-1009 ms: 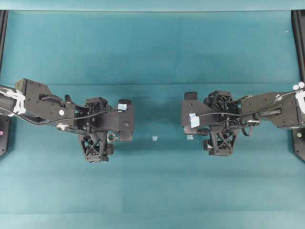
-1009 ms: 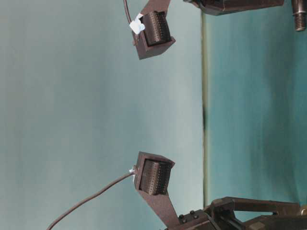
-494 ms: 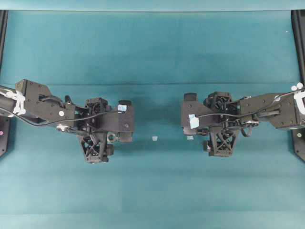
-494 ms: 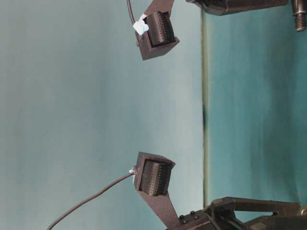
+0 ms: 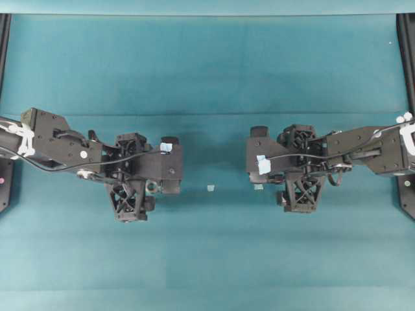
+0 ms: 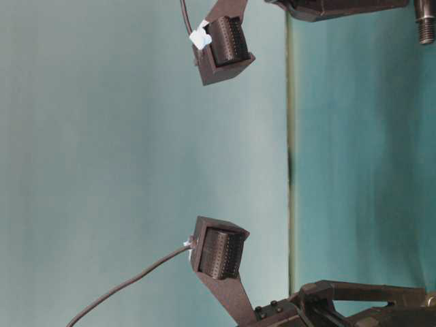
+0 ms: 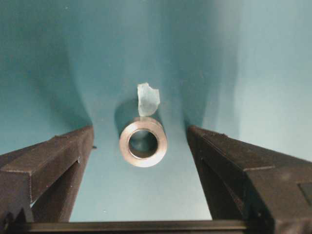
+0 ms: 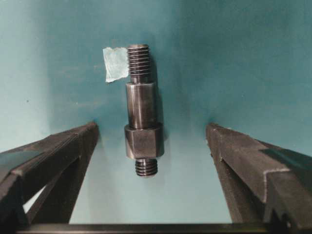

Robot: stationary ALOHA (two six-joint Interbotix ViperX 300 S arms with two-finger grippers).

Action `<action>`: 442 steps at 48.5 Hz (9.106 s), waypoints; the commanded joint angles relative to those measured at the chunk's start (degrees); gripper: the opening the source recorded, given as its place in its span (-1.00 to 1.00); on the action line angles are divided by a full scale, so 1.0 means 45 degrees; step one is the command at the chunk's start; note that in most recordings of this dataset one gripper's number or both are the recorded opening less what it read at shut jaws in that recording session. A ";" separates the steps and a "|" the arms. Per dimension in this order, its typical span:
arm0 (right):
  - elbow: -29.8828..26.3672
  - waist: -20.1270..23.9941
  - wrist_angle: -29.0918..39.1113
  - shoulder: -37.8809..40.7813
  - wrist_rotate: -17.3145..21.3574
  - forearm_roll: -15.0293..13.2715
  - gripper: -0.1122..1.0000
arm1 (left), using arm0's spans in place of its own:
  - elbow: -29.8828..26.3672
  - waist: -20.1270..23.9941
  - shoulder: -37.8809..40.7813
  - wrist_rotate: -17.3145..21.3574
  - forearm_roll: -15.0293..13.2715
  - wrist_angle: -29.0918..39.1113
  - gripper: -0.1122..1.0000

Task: Insert the washer onto the shaft with both hands.
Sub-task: 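Lower and close left gripper on washer, right gripper on shaft, then lift washer and shaft, turning them to face each other, then bring the shaft's lower threaded end toward the washer hole, then push the shaft through the washer until it seats on the collar, then open left gripper and pull it back away from the shaft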

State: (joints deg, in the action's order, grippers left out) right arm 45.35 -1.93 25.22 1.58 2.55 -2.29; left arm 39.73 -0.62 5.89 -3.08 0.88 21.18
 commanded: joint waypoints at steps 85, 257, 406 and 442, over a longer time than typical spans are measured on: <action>0.0195 -0.0254 -0.1699 -0.0625 -0.0059 0.0059 -0.80 | 0.0625 -0.0195 -0.1191 -0.0469 0.0020 -0.2754 -0.18; 0.1543 0.1074 -1.0156 -0.0996 0.0684 0.0762 -0.80 | 0.0664 -0.0312 -0.0625 -0.1367 0.0020 -1.0840 -0.18; 0.1406 0.1074 -1.0391 -0.0937 0.0762 0.0762 -0.80 | -0.1055 -0.0430 0.0684 -0.1543 0.0020 -0.9707 0.92; 0.1699 0.1250 -1.0000 -0.1133 0.0781 0.0762 -0.80 | 0.0762 -0.0410 -0.1973 -0.1465 0.0020 -0.7637 0.87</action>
State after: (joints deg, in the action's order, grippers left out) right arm 53.44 3.25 -19.78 -2.37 5.45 1.05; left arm 42.45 -2.46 0.18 -9.67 0.97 -13.71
